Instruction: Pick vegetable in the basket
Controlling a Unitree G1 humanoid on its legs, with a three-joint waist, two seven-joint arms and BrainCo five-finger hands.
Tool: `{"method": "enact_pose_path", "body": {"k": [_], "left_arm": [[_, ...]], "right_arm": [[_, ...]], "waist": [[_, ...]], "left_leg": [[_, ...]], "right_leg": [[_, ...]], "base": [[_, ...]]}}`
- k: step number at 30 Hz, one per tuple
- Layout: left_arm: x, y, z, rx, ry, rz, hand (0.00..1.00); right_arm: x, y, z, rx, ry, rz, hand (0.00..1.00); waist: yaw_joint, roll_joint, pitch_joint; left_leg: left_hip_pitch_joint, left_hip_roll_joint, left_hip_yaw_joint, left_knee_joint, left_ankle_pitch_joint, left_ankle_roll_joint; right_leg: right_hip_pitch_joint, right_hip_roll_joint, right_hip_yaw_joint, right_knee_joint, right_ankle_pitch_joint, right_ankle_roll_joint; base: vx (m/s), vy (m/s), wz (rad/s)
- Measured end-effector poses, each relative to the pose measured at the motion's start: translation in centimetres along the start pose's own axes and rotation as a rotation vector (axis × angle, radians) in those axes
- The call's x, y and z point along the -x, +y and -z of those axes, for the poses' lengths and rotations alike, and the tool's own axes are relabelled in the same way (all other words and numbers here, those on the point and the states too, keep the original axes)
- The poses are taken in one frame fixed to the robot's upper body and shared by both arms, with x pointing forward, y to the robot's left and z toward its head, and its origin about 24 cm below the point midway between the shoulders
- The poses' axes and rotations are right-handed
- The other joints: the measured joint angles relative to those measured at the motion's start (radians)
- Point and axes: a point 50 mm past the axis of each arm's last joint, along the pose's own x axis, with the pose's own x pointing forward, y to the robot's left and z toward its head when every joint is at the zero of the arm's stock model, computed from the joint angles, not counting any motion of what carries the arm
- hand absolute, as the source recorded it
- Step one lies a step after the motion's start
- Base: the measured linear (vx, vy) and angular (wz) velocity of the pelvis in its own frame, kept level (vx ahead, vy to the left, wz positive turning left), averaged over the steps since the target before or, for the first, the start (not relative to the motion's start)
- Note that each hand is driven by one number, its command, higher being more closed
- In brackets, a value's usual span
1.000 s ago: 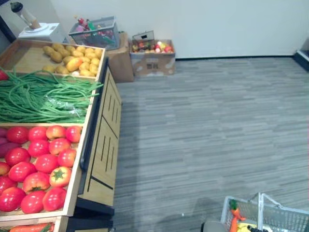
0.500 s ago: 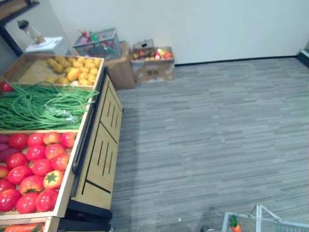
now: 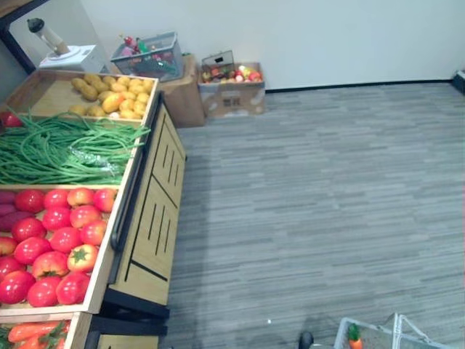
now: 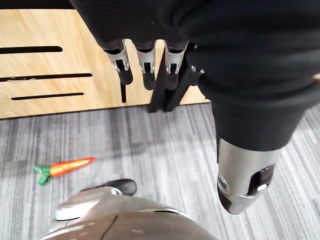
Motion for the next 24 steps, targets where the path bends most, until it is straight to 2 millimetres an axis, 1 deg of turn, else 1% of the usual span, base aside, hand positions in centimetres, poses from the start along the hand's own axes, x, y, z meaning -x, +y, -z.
{"method": "enact_pose_path", "body": {"k": [2, 5, 7, 11, 15, 16, 18, 24], "left_arm": [[0.0, 0.0, 0.2, 0.0, 0.002, 0.005, 0.0], [0.0, 0.1, 0.8, 0.026, 0.035, 0.024, 0.0], [0.0, 0.2, 1.1, 0.06, 0.05, 0.031, 0.0], [0.0, 0.2, 1.6, 0.115, 0.08, 0.048, 0.0], [0.0, 0.1, 1.7, 0.156, 0.089, 0.065, 0.0], [0.1, 0.1, 2.0, 0.161, 0.102, 0.072, 0.0], [0.1, 0.0, 2.0, 0.152, 0.102, 0.082, 0.0], [0.1, 0.0, 2.3, 0.169, 0.117, 0.1, 0.0]], "right_arm": [[0.1, 0.2, 0.4, -0.006, 0.016, -0.012, 1.0], [0.3, 0.2, 1.0, -0.03, 0.034, -0.016, 1.0], [0.5, 0.0, 1.9, -0.046, 0.061, -0.009, 1.0], [0.8, 0.0, 3.3, -0.104, 0.119, 0.0, 1.0], [0.9, -0.2, 3.9, -0.137, 0.145, 0.0, 1.0], [1.0, -0.4, 4.2, -0.165, 0.164, 0.005, 1.0], [1.0, -0.4, 4.5, -0.167, 0.176, 0.006, 1.0], [1.1, -0.3, 4.7, -0.167, 0.189, 0.004, 1.0]], "waist": [[-0.001, -0.006, -0.005], [-0.005, -0.006, -0.018], [-0.006, -0.011, -0.03], [-0.008, -0.012, -0.037], [-0.008, -0.012, -0.037], [-0.008, -0.012, -0.038], [-0.008, -0.013, -0.038], [-0.007, -0.016, -0.042]], "left_leg": [[0.008, -0.015, 0.02, -0.01, -0.001, 0.005], [0.014, -0.032, 0.033, -0.012, -0.009, 0.018], [0.024, -0.036, 0.045, -0.017, -0.011, 0.021], [0.054, -0.04, 0.045, -0.032, -0.011, 0.021], [0.092, -0.036, 0.045, -0.04, -0.011, 0.021], [0.106, -0.036, 0.044, -0.042, -0.011, 0.02], [0.117, -0.036, 0.044, -0.044, -0.011, 0.021], [0.114, -0.032, 0.044, -0.046, -0.011, 0.021]], "right_leg": [[0.001, -0.014, 0.016, -0.017, 0.018, 0.008], [0.006, -0.027, 0.029, -0.04, 0.029, 0.021], [0.02, -0.028, 0.033, -0.061, 0.04, 0.024], [0.052, -0.024, 0.031, -0.083, 0.042, 0.025], [0.083, -0.018, 0.027, -0.089, 0.045, 0.022], [0.107, -0.018, 0.023, -0.099, 0.045, 0.022], [0.119, -0.017, 0.023, -0.101, 0.045, 0.022], [0.128, -0.012, 0.021, -0.145, 0.07, 0.018]], "base": [[0.0, 0.134, -0.19], [0.02, 0.082, -0.17], [0.06, 0.057, -0.09], [0.05, 0.015, -0.03], [0.04, -0.003, -0.01], [0.0, 0.0, 0.0], [-0.02, -0.006, 0.01], [-0.06, -0.022, -0.02]]}}
